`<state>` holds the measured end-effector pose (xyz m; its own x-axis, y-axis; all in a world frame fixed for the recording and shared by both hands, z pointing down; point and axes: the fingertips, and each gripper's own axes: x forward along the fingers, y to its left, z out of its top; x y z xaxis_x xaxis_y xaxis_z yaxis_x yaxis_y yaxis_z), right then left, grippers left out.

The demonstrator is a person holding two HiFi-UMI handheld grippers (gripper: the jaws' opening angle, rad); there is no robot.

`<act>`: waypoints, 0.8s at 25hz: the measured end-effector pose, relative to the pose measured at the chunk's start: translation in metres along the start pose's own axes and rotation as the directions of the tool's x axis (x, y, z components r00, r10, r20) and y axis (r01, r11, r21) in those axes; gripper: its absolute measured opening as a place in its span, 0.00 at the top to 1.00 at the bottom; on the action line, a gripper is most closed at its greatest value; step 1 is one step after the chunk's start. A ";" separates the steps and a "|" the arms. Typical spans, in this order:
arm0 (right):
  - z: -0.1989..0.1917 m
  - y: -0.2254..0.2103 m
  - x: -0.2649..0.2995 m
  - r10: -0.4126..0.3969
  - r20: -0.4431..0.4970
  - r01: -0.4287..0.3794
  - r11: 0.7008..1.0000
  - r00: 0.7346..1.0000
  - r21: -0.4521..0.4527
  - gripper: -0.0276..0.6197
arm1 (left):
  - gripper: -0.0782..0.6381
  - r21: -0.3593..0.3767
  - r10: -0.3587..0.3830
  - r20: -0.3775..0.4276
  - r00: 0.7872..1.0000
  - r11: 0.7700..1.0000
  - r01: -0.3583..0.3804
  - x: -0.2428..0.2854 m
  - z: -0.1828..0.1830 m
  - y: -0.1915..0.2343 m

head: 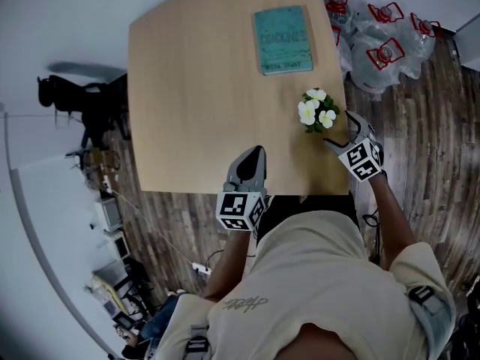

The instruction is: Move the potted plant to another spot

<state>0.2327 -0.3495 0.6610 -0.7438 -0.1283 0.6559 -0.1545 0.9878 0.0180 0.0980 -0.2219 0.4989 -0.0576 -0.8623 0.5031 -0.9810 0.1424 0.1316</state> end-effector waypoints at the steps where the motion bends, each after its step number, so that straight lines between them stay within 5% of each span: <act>1: -0.001 0.001 0.004 0.009 -0.007 -0.009 1.000 1.000 -0.012 0.26 | 0.87 -0.010 0.006 -0.004 1.000 1.000 -0.006 0.000 -0.002 0.002; 20: 0.024 0.001 0.051 0.089 0.013 -0.088 0.995 0.996 -0.049 0.26 | 0.87 -0.074 0.071 -0.058 0.996 0.994 -0.075 0.000 -0.019 0.021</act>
<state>0.1794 -0.3576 0.6762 -0.7629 -0.0408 0.6453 -0.0562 0.9984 -0.0033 0.0810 -0.2097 0.5182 -0.1164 -0.8206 0.5595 -0.9576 0.2423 0.1561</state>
